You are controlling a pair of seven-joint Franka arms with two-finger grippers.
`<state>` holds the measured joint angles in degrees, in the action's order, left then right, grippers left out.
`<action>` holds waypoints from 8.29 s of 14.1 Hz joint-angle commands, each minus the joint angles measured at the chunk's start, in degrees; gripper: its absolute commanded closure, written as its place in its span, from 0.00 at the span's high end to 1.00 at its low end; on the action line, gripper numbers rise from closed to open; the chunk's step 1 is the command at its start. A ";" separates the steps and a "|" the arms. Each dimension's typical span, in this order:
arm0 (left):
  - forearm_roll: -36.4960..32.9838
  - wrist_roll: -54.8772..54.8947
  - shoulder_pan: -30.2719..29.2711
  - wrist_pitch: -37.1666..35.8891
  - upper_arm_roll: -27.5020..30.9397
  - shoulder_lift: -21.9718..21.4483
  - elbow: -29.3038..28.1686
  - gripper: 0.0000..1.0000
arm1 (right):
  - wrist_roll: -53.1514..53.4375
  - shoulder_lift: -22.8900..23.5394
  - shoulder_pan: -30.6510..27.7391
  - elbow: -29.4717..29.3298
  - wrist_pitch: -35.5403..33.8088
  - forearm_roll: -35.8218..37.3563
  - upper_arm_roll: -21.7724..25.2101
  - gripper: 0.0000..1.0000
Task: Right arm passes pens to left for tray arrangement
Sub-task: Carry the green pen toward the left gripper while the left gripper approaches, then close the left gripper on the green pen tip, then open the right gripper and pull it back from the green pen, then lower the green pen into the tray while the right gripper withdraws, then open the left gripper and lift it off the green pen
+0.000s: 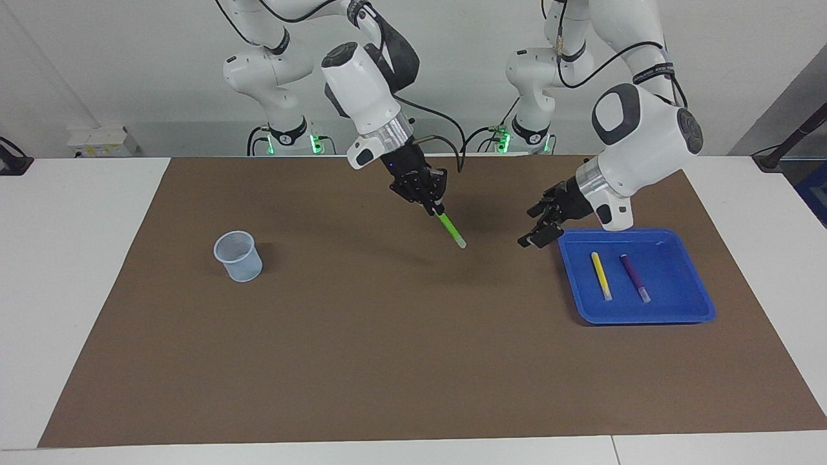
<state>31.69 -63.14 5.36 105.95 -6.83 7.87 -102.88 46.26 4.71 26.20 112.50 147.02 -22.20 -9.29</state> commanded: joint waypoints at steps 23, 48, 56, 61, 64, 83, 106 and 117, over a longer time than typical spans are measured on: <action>11.64 -11.48 12.22 19.31 1.12 -4.89 -12.44 0.70 | 3.13 0.12 2.11 0.17 3.27 -1.54 0.15 0.00; 11.11 -5.68 9.76 11.92 1.65 -5.76 -11.73 0.00 | 3.48 0.38 0.79 -0.09 3.01 -1.62 0.15 1.00; 1.65 17.91 0.89 -0.63 1.73 -5.85 -8.75 0.00 | -6.94 0.30 -6.92 -0.35 -4.18 1.44 0.50 1.00; -11.18 45.52 -7.28 -7.07 1.73 -5.41 -6.20 0.00 | -20.67 -0.49 -18.62 -3.68 -18.14 11.02 0.68 1.00; -20.32 59.06 -10.10 -5.93 1.73 -5.15 -6.11 0.00 | -28.13 -2.69 -23.98 -5.71 -25.89 16.29 0.68 1.00; -37.05 81.60 -22.41 18.58 1.82 5.92 -6.90 0.00 | -43.63 -1.56 -24.79 -26.52 -54.19 23.25 3.67 1.00; -37.85 82.22 -23.29 31.26 1.73 10.93 -11.56 1.00 | -43.28 -2.51 -25.23 -24.70 -55.97 20.70 11.75 1.00; -36.97 81.43 -22.24 12.19 1.03 9.01 0.30 1.00 | -43.10 -2.78 -25.05 -24.26 -56.41 20.18 11.58 1.00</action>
<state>-5.25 18.51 -17.44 121.83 -5.83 18.11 -104.37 3.03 2.65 1.32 87.76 90.64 -0.87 2.50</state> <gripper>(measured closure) 0.000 0.000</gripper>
